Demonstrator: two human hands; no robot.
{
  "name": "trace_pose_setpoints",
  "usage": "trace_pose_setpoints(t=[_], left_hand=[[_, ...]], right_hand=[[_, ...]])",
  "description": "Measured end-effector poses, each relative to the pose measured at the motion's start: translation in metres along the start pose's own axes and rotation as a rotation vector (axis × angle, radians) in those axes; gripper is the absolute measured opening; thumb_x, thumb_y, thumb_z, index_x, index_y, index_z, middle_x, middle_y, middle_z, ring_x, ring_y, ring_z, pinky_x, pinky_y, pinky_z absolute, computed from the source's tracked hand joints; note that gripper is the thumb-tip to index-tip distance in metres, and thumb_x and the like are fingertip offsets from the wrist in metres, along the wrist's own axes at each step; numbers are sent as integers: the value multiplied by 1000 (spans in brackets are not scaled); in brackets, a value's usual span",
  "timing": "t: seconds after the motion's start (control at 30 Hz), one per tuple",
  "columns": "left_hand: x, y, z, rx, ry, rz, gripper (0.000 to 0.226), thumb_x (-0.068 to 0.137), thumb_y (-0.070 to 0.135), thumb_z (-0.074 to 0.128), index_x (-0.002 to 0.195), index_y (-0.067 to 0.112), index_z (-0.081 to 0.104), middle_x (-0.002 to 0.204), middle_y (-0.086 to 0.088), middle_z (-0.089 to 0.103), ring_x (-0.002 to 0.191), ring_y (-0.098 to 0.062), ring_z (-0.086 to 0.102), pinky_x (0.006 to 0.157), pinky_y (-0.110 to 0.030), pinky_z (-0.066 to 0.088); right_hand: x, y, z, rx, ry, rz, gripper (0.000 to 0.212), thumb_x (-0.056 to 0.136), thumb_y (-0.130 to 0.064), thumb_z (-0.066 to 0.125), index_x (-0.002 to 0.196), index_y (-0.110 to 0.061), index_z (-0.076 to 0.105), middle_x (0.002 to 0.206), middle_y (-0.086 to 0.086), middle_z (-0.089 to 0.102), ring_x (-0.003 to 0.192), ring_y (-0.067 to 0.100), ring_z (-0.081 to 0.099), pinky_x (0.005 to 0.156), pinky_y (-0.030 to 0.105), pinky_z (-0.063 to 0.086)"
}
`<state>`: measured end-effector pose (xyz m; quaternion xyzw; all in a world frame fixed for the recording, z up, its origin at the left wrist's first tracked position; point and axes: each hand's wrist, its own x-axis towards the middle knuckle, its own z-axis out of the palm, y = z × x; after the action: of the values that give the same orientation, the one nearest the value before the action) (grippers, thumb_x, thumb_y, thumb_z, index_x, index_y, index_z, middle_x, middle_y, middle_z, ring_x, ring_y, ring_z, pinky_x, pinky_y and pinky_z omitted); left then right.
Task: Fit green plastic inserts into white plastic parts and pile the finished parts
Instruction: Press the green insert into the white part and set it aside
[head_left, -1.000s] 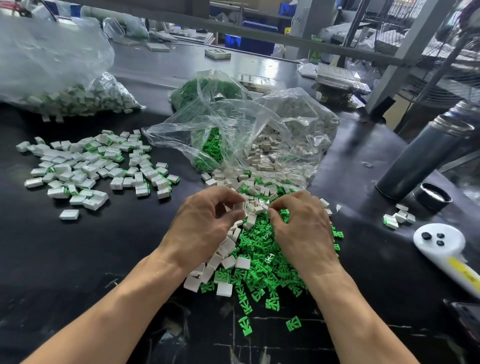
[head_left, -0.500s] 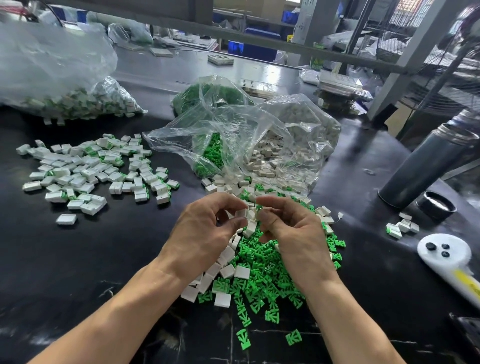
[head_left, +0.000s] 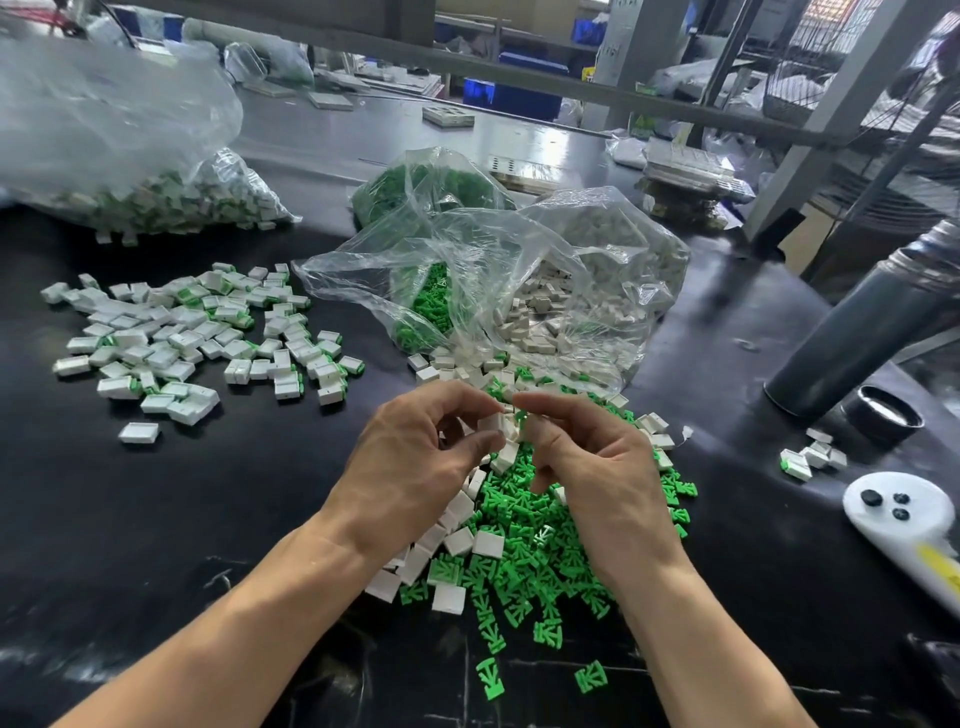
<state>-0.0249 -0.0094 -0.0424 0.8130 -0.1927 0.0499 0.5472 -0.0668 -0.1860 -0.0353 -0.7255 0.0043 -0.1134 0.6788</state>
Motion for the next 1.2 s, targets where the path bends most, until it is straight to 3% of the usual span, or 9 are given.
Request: trace_pose_setpoints(t=[0.17,0.57,0.7,0.87,1.2], left_hand=[[0,1,0,19,8,7,17,85,30,83,94,38,72,84,19,67,66,-1,58,60,-17,47],[-1,5,-2,68,-6,38,20,84,25,83,96,37,73,91,18,62,73,-8,58,64,-16,47],[0,5,-2,58,-13,50,18,84,27,83,96,36,74,90,17,63,73,-8,59,65,-19,49],[-1,5,-2,61,20,65,16,85,29,81,98,34,73,91,16,64,78,-13,61,66,-25,54],[-2,6,3,125,65,74,17,85,29,82,97,33,71,89,16,62,78,-9,59,65,-15,49]], right_hand=[[-3,-3,4,-59,42,-22,8,94,-13,75,96,-20,76,75,-4,71,59,8,60,55,16,49],[-3,-3,2,-94,-14,15,9,94,-16,74,96,-23,79,78,-3,74,62,7,61,59,18,51],[-2,-2,2,-12,0,59,5,93,-18,75,97,-19,78,75,2,72,59,14,61,57,22,53],[-2,0,5,70,-4,109,21,93,-29,73,91,-8,75,78,10,73,60,17,58,53,29,53],[-5,0,10,-11,41,62,10,96,-23,72,93,-13,75,71,2,70,57,15,60,54,26,53]])
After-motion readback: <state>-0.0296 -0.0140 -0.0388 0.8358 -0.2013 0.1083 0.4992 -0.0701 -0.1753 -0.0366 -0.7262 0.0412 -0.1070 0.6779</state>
